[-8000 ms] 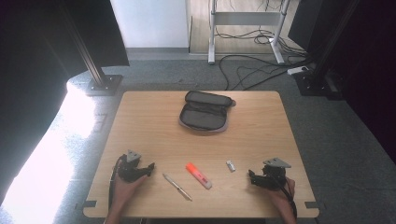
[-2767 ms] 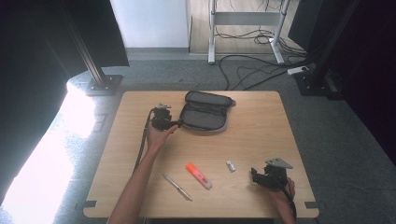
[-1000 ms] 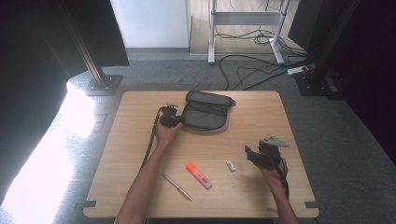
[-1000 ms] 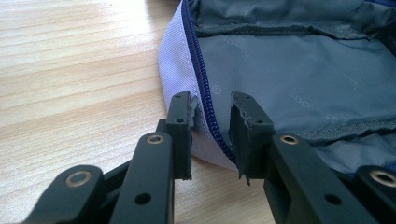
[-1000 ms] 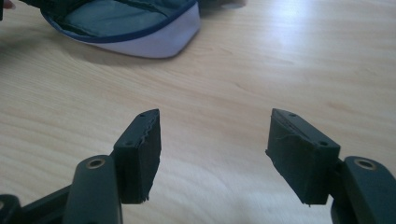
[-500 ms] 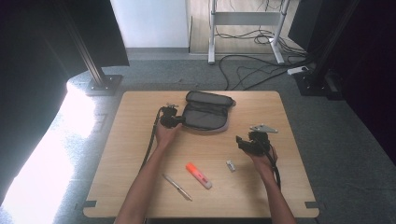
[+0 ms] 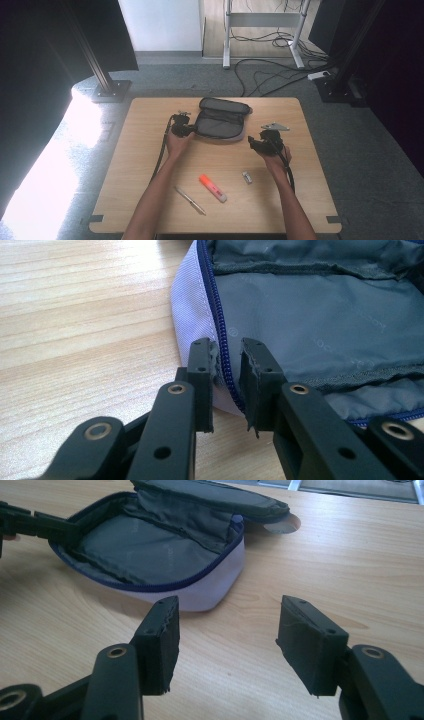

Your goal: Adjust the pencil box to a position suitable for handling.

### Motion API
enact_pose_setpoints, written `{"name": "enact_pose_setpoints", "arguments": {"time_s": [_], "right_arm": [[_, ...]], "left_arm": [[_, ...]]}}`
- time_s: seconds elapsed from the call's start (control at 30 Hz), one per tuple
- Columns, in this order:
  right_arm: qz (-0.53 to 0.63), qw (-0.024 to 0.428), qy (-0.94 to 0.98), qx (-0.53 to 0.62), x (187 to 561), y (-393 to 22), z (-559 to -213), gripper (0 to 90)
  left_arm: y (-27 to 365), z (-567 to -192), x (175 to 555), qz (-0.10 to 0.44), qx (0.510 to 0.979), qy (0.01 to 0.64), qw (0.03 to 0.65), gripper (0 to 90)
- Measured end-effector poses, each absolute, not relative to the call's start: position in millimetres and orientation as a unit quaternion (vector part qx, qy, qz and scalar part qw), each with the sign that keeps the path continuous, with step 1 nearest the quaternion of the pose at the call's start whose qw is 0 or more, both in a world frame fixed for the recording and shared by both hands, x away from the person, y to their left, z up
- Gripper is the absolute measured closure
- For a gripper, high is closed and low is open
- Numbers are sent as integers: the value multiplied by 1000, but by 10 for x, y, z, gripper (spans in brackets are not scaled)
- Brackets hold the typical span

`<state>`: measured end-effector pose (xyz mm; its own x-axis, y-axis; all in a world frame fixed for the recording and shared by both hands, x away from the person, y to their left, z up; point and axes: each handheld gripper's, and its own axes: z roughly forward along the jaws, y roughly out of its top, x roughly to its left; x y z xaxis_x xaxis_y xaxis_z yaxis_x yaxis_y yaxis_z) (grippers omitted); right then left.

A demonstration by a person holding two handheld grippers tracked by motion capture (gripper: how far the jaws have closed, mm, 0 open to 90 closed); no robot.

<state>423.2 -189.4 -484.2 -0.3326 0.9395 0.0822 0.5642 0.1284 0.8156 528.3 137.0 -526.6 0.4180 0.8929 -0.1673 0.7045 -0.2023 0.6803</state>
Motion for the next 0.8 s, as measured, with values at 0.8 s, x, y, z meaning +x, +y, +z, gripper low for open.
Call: {"name": "enact_pose_setpoints", "arguments": {"time_s": [0.8], "right_arm": [[392,225,713,535,4607,-1691,-4881,439]], "left_arm": [[1397,-5267,5282,125,762,528,354,764]]}}
